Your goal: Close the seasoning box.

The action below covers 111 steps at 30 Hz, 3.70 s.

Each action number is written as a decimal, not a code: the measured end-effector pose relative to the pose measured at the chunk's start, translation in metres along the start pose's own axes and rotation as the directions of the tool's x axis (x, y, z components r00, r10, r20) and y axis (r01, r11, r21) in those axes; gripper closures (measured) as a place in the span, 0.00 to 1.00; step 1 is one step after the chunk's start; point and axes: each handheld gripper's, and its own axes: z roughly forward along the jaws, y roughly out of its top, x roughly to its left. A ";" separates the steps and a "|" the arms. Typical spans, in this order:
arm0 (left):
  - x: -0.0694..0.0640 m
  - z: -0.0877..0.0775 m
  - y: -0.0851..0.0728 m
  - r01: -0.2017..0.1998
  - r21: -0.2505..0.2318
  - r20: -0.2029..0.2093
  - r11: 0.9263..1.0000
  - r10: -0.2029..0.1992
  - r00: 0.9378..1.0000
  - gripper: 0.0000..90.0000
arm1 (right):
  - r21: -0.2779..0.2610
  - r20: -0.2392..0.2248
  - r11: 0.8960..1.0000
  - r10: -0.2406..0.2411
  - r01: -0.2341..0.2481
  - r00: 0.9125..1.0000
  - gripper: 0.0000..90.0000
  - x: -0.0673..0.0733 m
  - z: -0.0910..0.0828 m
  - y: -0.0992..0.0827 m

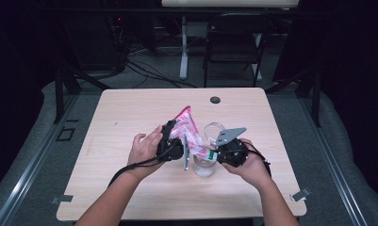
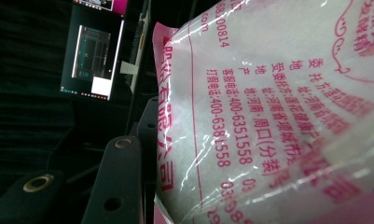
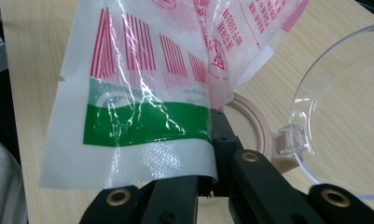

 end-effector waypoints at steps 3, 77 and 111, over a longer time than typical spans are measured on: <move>0.000 0.000 0.001 -0.001 0.000 0.003 1.000 0.001 1.000 0.65 | 0.004 0.004 1.000 0.000 0.000 1.000 1.00 -0.001 0.000 -0.001; 0.001 -0.008 0.006 -0.071 -0.026 -0.071 0.997 0.069 0.995 0.66 | 0.004 0.013 1.000 -0.001 0.001 1.000 1.00 -0.003 -0.001 -0.002; -0.004 -0.008 0.007 -0.095 -0.026 -0.078 0.995 0.093 0.993 0.66 | 0.019 0.014 1.000 0.003 -0.004 1.000 1.00 -0.004 0.003 -0.004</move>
